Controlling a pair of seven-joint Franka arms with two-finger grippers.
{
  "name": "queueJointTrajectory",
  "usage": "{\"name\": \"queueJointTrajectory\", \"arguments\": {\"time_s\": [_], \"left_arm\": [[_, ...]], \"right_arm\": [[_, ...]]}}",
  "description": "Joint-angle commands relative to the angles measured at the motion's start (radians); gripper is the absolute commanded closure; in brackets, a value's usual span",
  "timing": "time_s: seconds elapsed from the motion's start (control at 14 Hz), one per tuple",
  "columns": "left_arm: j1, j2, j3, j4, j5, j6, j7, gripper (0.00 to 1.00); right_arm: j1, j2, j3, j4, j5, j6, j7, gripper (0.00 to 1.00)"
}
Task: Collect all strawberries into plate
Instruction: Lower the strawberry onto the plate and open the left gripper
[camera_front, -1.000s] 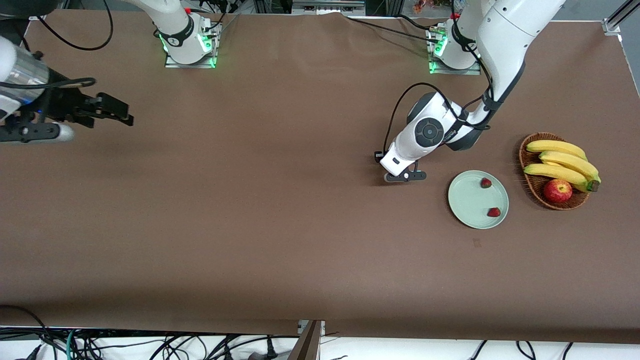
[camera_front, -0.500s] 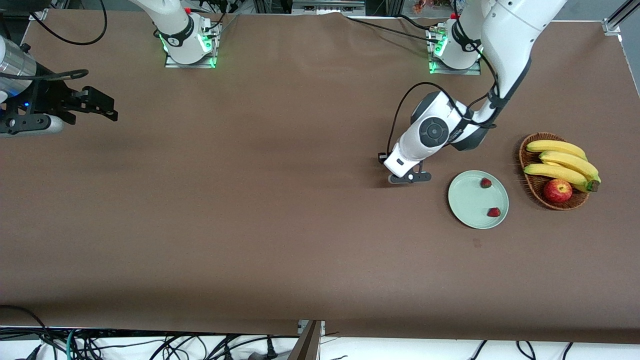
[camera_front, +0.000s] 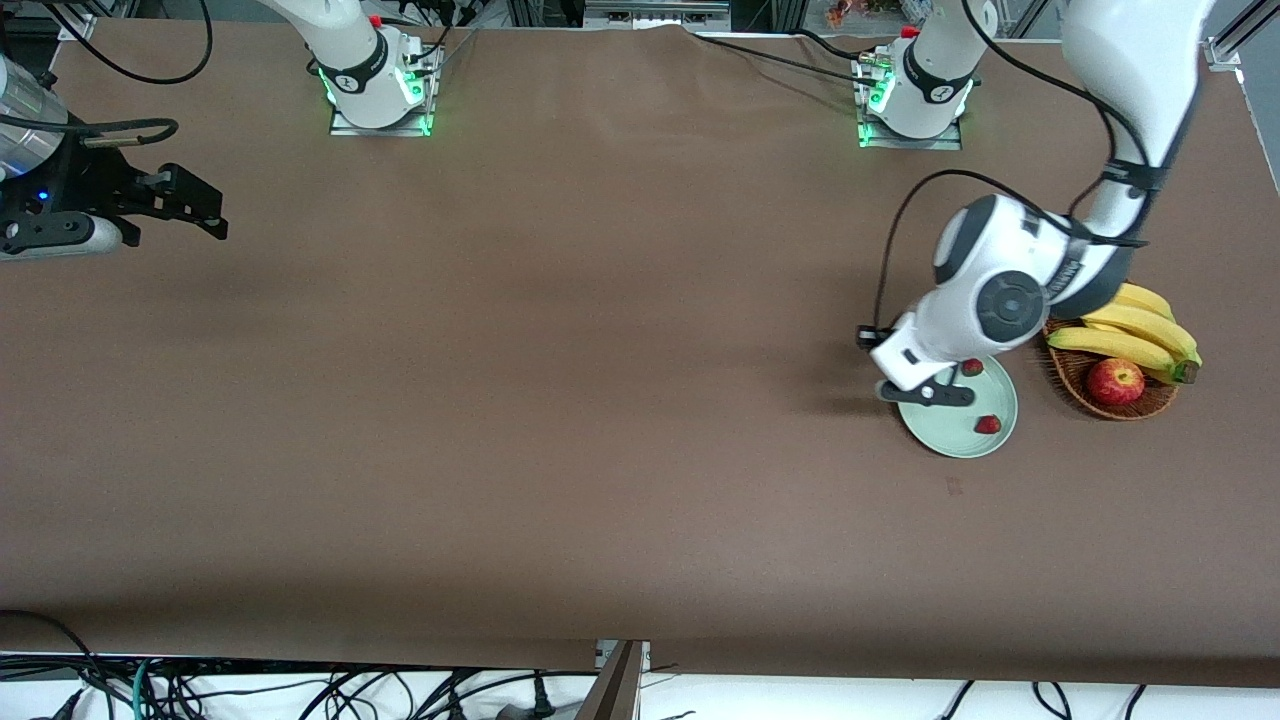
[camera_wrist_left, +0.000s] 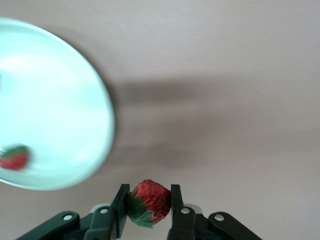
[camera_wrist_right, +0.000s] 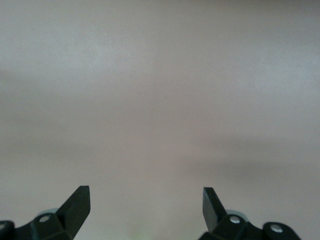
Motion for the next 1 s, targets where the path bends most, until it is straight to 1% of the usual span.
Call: {"name": "queueJointTrajectory", "arguments": {"time_s": [0.0,0.07,0.21,0.36,0.5,0.57,0.64,0.71,0.86,0.93], "left_arm": [[0.070,0.052,-0.015,0.031,0.143,0.008,0.121,0.79],[0.084,0.080,-0.015,0.032,0.160,0.017,0.155,0.79],[0.104,0.129,-0.014,0.029,0.163,0.086,0.189,0.79],[0.104,0.158,-0.012,0.032,0.165,0.119,0.193,0.79],[0.107,0.187,-0.003,0.032,0.165,0.166,0.195,0.77],[0.107,0.194,0.005,0.034,0.165,0.178,0.195,0.71],[0.107,0.192,0.005,0.034,0.165,0.179,0.195,0.18],[0.107,0.188,0.005,0.043,0.165,0.171,0.195,0.00],[0.109,0.172,0.003,0.049,0.165,0.168,0.190,0.00],[0.109,0.148,0.002,0.049,0.163,0.166,0.190,0.00]], "right_arm": [[-0.015,-0.008,0.018,0.015,-0.018,0.001,-0.001,0.00],[-0.013,-0.008,0.018,0.015,-0.018,0.000,0.000,0.00],[-0.008,-0.010,0.019,0.018,-0.019,0.000,-0.004,0.00],[-0.010,0.004,0.016,0.052,-0.016,0.000,-0.006,0.01],[-0.010,0.013,0.015,0.057,-0.018,0.000,-0.006,0.00],[-0.010,0.012,0.016,0.057,-0.021,0.000,-0.006,0.00],[-0.010,0.012,0.015,0.057,-0.021,0.000,-0.006,0.00],[-0.014,0.012,0.012,0.057,-0.021,0.000,-0.006,0.01],[-0.018,0.013,0.011,0.060,-0.024,0.000,-0.006,0.00],[-0.018,0.021,0.011,0.061,-0.024,0.001,-0.004,0.01]]}}
